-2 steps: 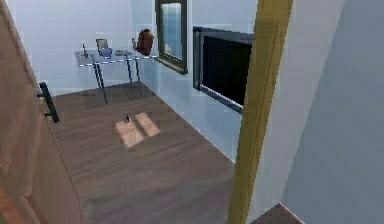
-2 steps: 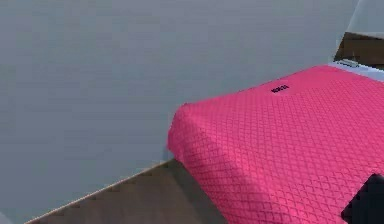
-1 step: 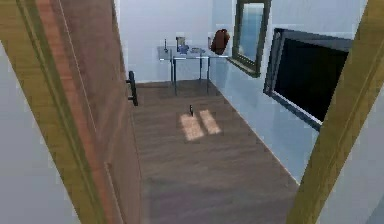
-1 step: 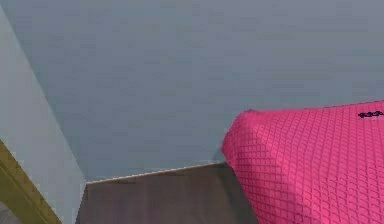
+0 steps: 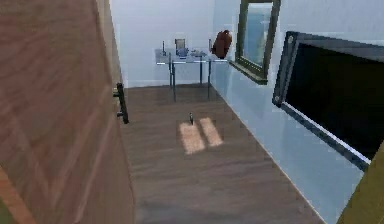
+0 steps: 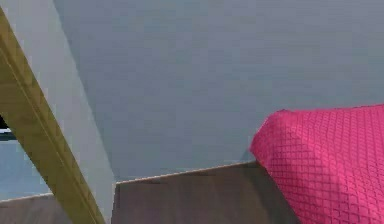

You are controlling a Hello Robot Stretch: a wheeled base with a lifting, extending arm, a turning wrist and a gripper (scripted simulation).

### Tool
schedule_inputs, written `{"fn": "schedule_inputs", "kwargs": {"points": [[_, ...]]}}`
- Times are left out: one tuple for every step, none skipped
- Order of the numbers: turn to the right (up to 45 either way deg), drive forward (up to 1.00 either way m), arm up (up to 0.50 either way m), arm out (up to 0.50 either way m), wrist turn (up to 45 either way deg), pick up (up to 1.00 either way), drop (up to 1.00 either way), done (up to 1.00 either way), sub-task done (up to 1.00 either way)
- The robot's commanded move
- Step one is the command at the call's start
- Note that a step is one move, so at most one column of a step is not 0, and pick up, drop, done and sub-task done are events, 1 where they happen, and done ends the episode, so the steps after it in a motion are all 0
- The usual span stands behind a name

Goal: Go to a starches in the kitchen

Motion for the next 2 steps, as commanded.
{"fn": "schedule_inputs", "kwargs": {"points": [[45.0,0.0,0.0,0.0,0.0,0.0,0.0,0.0,0.0],[33.0,0.0,0.0,0.0,0.0,0.0,0.0,0.0,0.0]]}}
